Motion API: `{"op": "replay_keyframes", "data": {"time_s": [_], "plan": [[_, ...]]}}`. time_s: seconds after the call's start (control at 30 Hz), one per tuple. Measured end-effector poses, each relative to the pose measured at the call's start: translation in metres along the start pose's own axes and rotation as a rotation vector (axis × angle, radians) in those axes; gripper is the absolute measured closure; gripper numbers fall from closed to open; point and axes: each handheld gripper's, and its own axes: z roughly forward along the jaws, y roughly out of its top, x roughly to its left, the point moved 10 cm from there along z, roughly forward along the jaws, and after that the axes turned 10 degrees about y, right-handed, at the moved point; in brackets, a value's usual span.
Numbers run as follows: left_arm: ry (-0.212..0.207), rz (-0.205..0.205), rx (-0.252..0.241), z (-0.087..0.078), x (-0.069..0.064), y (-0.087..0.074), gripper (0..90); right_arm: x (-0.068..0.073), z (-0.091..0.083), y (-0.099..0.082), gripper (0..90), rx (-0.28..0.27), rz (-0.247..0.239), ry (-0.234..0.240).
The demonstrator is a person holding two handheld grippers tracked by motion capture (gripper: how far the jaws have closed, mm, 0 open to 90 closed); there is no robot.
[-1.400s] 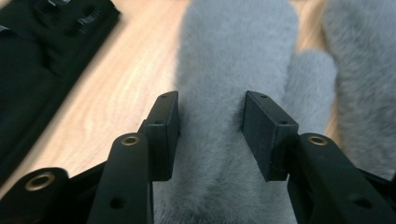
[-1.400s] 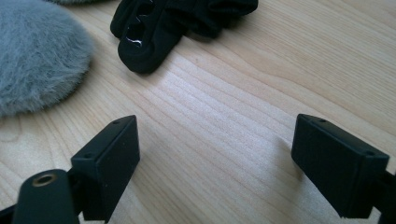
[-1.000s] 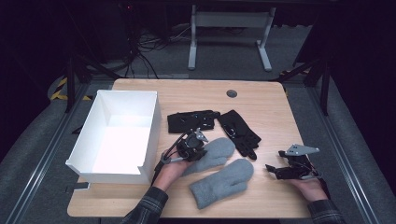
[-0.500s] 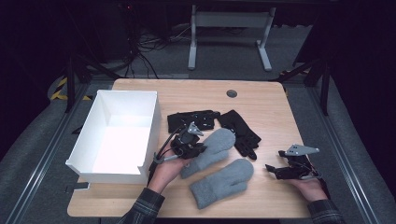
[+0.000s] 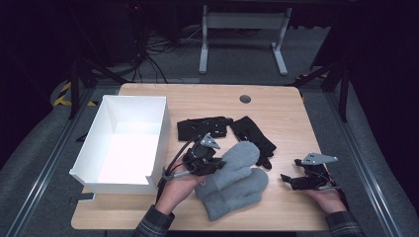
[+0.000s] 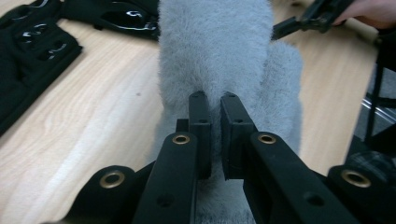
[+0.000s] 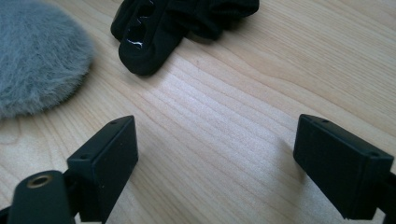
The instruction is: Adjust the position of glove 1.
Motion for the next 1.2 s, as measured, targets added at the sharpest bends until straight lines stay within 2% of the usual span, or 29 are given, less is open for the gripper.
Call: {"op": "replay_keyframes", "data": {"time_s": [0.33,0.6,0.7,0.93,1.07,1.2], "plan": [[-0.017,0.000,0.046,0.007,-0.033,-0.001,85.5,0.000,0.000,0.000,14.0,0.000,0.002,-0.001],[-0.037,-0.005,0.089,0.025,-0.047,-0.009,85.5,0.000,0.000,0.000,14.0,0.001,0.003,-0.001],[-0.041,0.004,0.104,0.031,-0.052,-0.012,85.4,0.000,0.000,0.000,14.0,0.001,0.002,-0.001],[-0.035,0.025,0.141,0.047,-0.056,-0.021,85.3,0.000,0.000,0.000,13.9,0.001,0.002,0.000],[-0.005,0.045,0.168,0.057,-0.055,-0.029,84.9,0.000,0.000,0.000,13.9,0.001,0.002,-0.001],[-0.008,0.061,0.151,0.056,-0.054,-0.029,82.6,0.000,0.000,0.000,13.8,0.000,0.002,0.000]]}}
